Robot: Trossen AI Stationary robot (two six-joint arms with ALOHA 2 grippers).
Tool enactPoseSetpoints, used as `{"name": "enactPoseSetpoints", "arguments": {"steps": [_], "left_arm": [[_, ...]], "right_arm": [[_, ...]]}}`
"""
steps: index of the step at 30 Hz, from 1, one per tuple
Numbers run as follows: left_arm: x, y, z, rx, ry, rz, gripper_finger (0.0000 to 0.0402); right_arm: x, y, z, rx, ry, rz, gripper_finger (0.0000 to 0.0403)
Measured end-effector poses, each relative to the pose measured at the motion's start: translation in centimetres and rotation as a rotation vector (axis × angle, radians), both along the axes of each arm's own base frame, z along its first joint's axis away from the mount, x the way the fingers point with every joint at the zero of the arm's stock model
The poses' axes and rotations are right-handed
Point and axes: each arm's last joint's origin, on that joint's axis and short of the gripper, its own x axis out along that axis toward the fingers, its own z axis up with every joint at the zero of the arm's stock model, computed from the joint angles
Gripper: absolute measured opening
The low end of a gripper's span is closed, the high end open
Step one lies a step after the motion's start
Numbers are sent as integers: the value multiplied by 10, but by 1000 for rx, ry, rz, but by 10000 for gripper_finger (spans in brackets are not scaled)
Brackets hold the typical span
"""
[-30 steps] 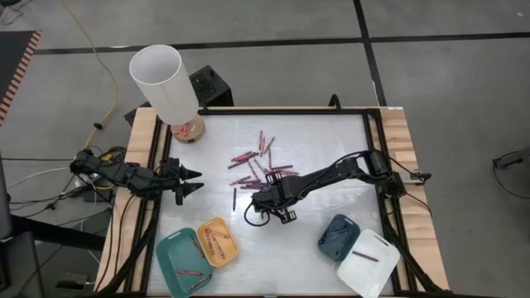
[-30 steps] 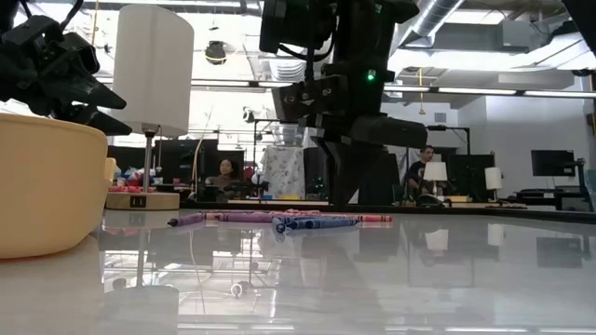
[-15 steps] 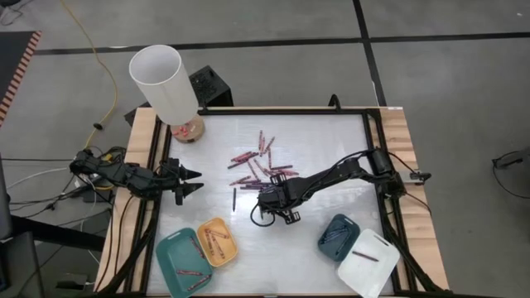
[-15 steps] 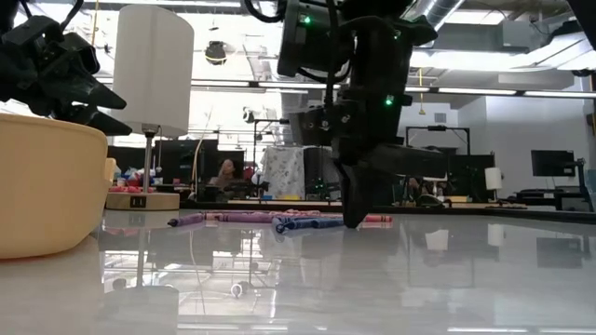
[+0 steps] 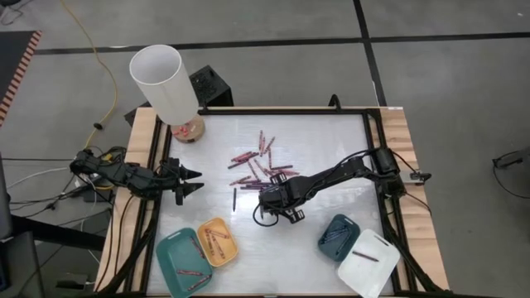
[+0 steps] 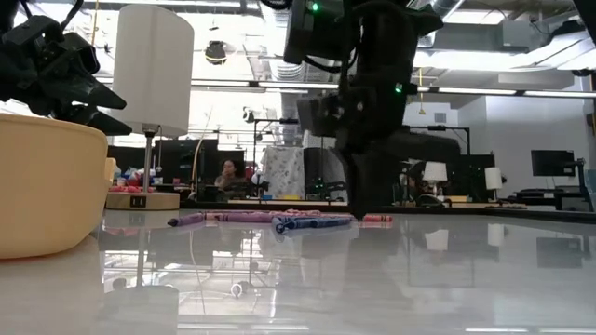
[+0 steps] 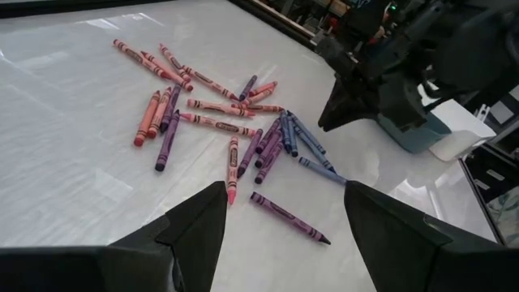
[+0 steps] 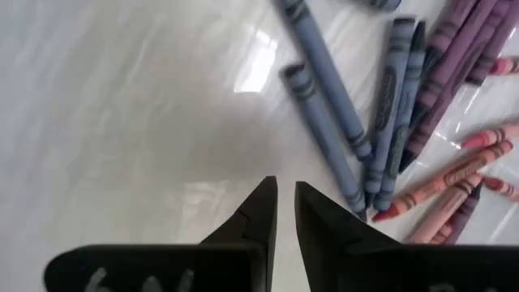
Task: Sort crayons
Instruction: Put the blue crayon into the dark blue bin
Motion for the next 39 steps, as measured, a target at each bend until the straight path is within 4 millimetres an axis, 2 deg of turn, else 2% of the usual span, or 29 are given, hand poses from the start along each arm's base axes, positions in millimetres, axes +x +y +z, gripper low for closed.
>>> {"name": "enactPoseSetpoints", "arguments": {"steps": [16,24,31,39], "left_arm": [[0,0,0,0,0,0,240],[0,0,0,0,0,0,240],[0,0,0,0,0,0,240],[0,0,0,0,0,0,240]], "right_arm": [[4,-2,1,-34,7,148,73],[14,-3,4,-5,-74,225,114],[16,-23,3,33,-66,197,147],[18,-44,2,146,-67,159,152]]}}
